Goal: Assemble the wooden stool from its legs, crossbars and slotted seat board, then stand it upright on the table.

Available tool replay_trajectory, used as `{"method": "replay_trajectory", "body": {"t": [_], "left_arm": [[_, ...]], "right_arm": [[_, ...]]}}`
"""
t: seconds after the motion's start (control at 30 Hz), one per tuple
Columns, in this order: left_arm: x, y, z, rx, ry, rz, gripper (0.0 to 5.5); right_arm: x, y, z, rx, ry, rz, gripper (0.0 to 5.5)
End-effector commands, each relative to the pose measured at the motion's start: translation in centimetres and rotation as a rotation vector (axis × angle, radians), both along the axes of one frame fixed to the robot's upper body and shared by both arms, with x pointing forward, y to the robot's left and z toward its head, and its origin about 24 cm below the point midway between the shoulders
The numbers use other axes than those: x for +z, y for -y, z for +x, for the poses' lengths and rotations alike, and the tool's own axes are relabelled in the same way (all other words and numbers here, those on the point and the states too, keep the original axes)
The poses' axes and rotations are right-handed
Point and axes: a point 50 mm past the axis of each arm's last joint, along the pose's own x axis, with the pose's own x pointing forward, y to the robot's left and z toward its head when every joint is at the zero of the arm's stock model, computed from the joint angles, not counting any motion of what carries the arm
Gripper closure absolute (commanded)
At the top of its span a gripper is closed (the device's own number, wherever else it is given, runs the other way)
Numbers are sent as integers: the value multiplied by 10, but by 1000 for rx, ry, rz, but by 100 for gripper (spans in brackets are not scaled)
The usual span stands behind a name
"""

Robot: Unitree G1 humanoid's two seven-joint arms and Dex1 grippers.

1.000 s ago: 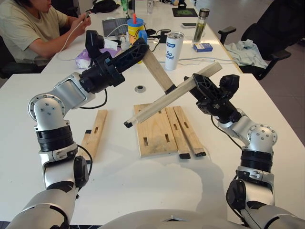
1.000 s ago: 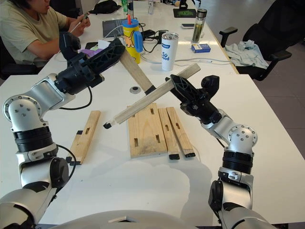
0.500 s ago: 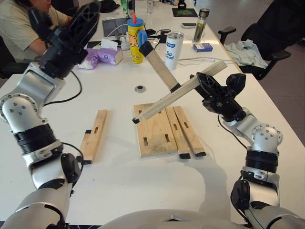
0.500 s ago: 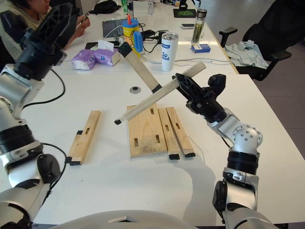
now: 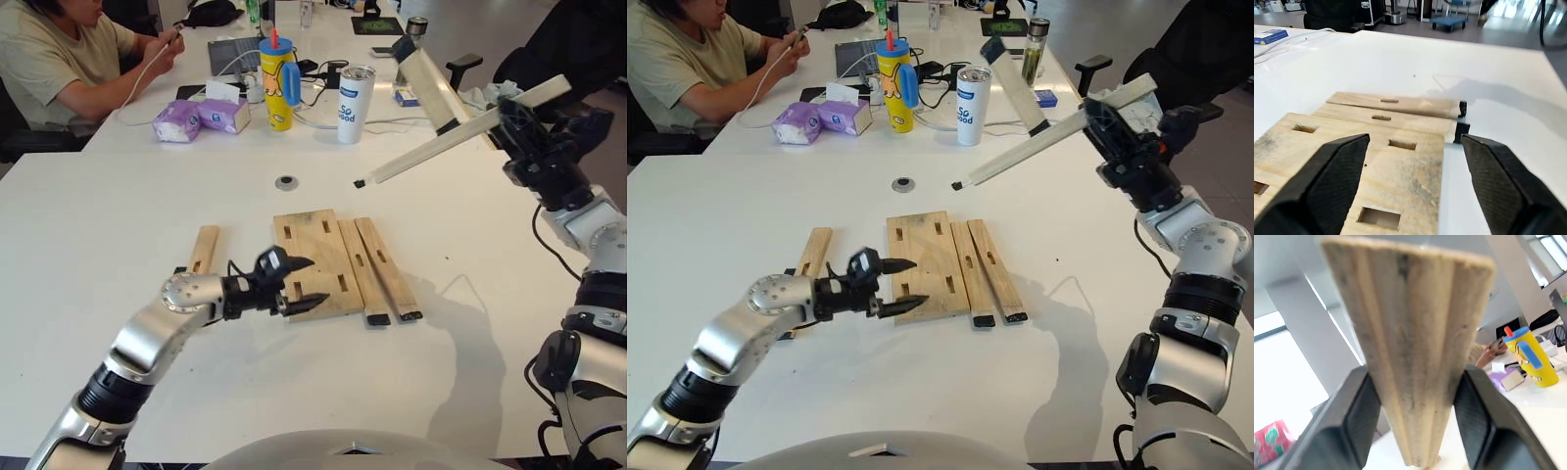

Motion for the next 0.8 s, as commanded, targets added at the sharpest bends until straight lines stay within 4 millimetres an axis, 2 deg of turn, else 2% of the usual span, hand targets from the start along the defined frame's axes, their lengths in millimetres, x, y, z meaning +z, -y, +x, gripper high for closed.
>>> {"method": "replay_trajectory", "body": {"t": [0.03,0.1,0.2,0.33,0.6,0.7,0.8], "left_arm": [[-29,5,6,-6,84,173,202],[-41,3,10,18,126,262,202],[-50,5,6,0,132,286,202],[-52,-2,9,-7,142,322,202],[-48,-52,6,-190,19,452,202],[-45,-57,9,-250,3,454,202],[-45,-55,11,-283,-2,428,202]], "right_arm": [[-7,-19,3,96,58,-127,344],[-12,-26,3,140,65,-169,344],[-13,-31,4,197,73,-189,344],[-17,-33,1,241,85,-251,344],[-30,-43,-2,334,95,-362,344],[-36,-52,-4,382,90,-375,344],[-41,-60,-4,413,90,-372,344]]}}
